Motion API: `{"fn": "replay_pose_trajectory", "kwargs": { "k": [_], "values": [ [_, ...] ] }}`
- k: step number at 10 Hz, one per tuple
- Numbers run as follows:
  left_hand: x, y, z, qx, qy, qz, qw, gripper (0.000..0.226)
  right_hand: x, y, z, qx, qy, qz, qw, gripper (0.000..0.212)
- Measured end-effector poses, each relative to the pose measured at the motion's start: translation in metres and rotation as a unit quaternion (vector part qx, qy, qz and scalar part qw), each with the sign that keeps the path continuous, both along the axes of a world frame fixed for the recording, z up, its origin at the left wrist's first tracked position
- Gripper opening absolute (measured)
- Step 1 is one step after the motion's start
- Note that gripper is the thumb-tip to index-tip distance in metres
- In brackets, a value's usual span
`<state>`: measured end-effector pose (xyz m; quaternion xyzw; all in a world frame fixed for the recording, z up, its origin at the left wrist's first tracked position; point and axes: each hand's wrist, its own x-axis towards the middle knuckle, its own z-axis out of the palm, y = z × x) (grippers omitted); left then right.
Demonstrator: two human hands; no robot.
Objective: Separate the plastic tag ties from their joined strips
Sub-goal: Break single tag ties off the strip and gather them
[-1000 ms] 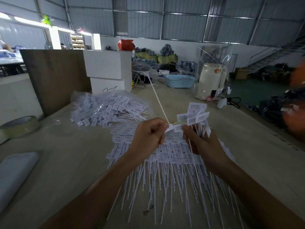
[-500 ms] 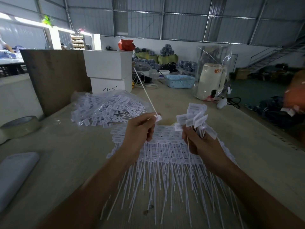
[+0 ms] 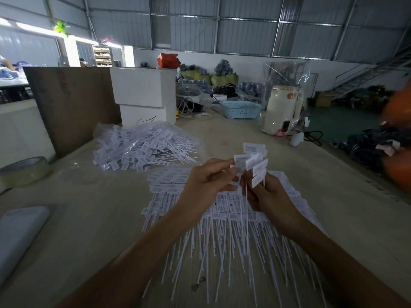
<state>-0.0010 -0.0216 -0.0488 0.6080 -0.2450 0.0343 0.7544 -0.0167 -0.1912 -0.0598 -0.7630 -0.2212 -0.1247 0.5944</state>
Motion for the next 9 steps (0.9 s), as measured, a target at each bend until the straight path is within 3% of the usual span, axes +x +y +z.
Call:
{"fn": "replay_pose_trajectory", "kwargs": {
  "k": [1,2,3,5,6,7,8,9],
  "values": [
    [-0.002,-0.002,-0.001,0.007,-0.04,0.017,0.999,0.029,0.004,-0.001,-0.007,-0.046,-0.051,-0.022,0.997,0.036],
    [-0.004,0.0,0.002,0.034,-0.074,0.023,0.996,0.033,0.009,0.001,-0.015,-0.036,-0.044,-0.02,0.998,0.019],
    [-0.007,-0.001,0.004,0.04,-0.097,0.008,0.994,0.036,0.013,-0.002,-0.019,-0.034,-0.041,-0.025,0.998,0.058],
    [-0.004,0.005,0.004,0.072,-0.127,0.032,0.989,0.041,0.003,0.009,-0.012,-0.032,-0.119,0.017,0.992,0.023],
    [-0.005,0.007,0.007,0.082,-0.12,0.013,0.989,0.047,0.0,0.009,-0.007,-0.029,-0.079,0.002,0.996,0.025],
    [-0.007,0.006,0.005,0.088,-0.146,-0.03,0.985,0.071,0.001,0.005,-0.006,-0.014,-0.079,-0.034,0.996,0.033],
    [-0.014,-0.006,0.0,0.184,-0.211,-0.082,0.957,0.115,-0.008,0.008,-0.006,-0.025,-0.113,-0.041,0.992,0.037],
    [-0.034,0.003,0.002,-0.34,-0.193,-0.447,0.805,0.079,-0.014,0.018,-0.016,-0.087,-0.057,-0.036,0.994,0.039]
  ]
}}
